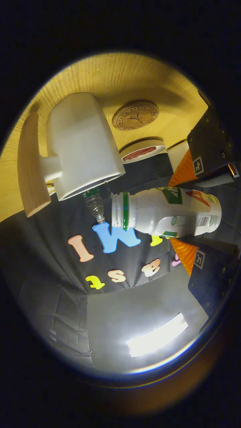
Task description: Take the bottle from table, then pour the juice into the cup, finally place the bottle on the coaster
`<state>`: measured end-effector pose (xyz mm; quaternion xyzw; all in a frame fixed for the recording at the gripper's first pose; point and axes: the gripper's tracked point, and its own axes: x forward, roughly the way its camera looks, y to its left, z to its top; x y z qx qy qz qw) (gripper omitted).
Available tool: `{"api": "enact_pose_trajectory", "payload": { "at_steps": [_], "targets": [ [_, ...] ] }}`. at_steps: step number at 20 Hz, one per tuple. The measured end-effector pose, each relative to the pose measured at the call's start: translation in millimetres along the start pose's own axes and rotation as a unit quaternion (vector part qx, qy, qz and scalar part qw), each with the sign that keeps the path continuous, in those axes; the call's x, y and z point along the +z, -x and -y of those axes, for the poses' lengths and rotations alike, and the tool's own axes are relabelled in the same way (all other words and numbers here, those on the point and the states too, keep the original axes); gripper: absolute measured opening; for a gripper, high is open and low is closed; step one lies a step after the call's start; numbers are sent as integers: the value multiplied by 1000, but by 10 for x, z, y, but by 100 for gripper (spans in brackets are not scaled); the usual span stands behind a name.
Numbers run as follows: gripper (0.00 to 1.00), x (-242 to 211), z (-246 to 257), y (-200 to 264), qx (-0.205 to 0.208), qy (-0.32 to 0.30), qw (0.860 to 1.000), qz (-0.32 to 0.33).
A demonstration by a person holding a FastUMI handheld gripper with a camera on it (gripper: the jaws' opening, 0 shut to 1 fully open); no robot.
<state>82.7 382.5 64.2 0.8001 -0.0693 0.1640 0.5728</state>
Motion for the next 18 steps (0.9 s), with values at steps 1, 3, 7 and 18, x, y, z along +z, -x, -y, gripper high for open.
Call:
{"api": "enact_pose_trajectory", "payload": {
  "at_steps": [1,3,7,18],
  "targets": [
    [65,3,-7,0,1,-2,1000,1],
    [65,0,-2,1,1,-4,1000,2],
    [65,-5,-21,-2,8,-17,1000,3],
    [65,8,-39,5,12,-23,1000,6]
  ]
}}
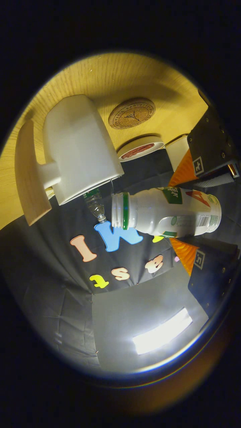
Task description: Take the bottle from table, then pour the juice into the cup, finally place the bottle on the coaster
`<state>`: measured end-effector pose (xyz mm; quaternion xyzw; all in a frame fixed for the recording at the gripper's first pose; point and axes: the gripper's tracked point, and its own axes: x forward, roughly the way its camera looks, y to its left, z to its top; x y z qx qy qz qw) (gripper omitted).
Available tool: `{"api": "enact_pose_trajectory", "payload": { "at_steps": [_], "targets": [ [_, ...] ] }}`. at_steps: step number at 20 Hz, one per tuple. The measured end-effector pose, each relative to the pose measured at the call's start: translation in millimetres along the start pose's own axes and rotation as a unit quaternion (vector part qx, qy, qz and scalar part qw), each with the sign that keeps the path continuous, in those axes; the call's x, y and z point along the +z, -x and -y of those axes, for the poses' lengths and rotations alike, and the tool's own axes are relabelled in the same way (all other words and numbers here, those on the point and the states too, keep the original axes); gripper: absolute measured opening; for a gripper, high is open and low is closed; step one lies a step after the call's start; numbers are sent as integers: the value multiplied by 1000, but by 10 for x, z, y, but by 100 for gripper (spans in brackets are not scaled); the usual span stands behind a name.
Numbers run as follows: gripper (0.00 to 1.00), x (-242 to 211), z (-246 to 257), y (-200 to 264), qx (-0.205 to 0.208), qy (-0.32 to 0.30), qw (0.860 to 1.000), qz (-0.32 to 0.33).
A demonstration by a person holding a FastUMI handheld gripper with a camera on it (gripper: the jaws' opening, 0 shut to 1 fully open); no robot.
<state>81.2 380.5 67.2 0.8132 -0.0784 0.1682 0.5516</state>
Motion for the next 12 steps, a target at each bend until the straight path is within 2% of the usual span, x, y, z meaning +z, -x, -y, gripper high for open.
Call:
{"api": "enact_pose_trajectory", "payload": {
  "at_steps": [12],
  "targets": [
    [65,9,-10,7,4,-3,1000,7]
  ]
}}
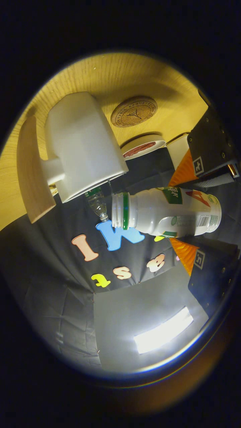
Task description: Take the bottle from table, then pour the juice into the cup, finally place the bottle on the coaster
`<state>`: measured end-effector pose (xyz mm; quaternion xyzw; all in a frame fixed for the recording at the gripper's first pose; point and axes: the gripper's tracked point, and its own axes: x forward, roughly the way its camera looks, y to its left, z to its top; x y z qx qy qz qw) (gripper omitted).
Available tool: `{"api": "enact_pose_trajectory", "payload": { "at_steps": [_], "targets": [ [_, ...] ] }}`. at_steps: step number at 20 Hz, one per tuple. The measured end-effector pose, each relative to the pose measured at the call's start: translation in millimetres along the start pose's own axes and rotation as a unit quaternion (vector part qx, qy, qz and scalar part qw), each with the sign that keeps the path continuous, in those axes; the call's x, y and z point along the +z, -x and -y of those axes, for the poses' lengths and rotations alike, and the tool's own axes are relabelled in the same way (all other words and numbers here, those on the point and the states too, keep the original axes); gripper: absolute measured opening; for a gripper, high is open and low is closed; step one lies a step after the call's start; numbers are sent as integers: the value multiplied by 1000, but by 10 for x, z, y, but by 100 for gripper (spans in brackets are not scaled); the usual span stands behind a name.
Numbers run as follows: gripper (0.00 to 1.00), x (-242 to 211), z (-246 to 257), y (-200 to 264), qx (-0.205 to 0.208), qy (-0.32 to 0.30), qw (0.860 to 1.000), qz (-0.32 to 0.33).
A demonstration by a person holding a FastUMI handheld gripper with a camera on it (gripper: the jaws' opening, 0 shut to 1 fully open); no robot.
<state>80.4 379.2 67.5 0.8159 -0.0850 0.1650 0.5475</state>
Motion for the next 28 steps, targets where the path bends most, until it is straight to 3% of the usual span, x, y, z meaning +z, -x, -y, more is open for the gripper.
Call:
{"api": "enact_pose_trajectory", "payload": {
  "at_steps": [11,19,24,28],
  "targets": [
    [65,4,10,-7,-2,27,1000,0],
    [65,37,224,-87,-38,114,993,-12],
    [65,87,477,-9,-89,226,970,-32],
    [65,57,472,12,-99,301,947,-51]
  ]
}}
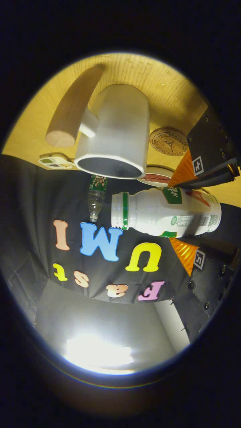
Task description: Take the bottle from table, then pour the juice into the cup, finally place the bottle on the coaster
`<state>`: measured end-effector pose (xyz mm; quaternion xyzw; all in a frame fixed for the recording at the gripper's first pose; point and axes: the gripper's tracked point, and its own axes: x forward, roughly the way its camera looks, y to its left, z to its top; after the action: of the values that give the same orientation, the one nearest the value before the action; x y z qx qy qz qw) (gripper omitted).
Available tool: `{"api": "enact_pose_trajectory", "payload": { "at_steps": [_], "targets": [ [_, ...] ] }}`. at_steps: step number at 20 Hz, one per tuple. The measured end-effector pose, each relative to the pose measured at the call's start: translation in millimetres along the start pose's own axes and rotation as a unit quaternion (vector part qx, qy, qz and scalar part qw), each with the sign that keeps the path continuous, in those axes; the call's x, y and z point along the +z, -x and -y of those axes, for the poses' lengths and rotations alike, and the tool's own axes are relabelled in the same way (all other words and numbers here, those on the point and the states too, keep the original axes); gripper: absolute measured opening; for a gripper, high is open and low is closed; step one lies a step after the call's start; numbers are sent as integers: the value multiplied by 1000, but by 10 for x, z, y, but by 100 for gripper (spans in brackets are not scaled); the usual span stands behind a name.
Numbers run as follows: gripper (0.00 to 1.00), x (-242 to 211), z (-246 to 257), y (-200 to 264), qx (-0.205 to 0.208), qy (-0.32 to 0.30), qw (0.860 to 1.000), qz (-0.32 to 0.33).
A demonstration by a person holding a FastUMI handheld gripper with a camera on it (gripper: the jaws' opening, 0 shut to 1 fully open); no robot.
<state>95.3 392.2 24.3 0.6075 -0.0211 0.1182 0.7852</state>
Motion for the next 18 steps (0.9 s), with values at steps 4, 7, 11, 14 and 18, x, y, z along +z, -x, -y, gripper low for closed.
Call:
{"api": "enact_pose_trajectory", "payload": {
  "at_steps": [4,7,11,14,18],
  "targets": [
    [65,-11,47,10,-28,86,996,-14],
    [65,20,21,-6,-51,177,983,-26],
    [66,2,-106,-92,-58,253,965,-36],
    [66,0,-109,-160,-71,301,950,-45],
    [66,-2,-159,-165,-80,364,927,-52]
  ]
}}
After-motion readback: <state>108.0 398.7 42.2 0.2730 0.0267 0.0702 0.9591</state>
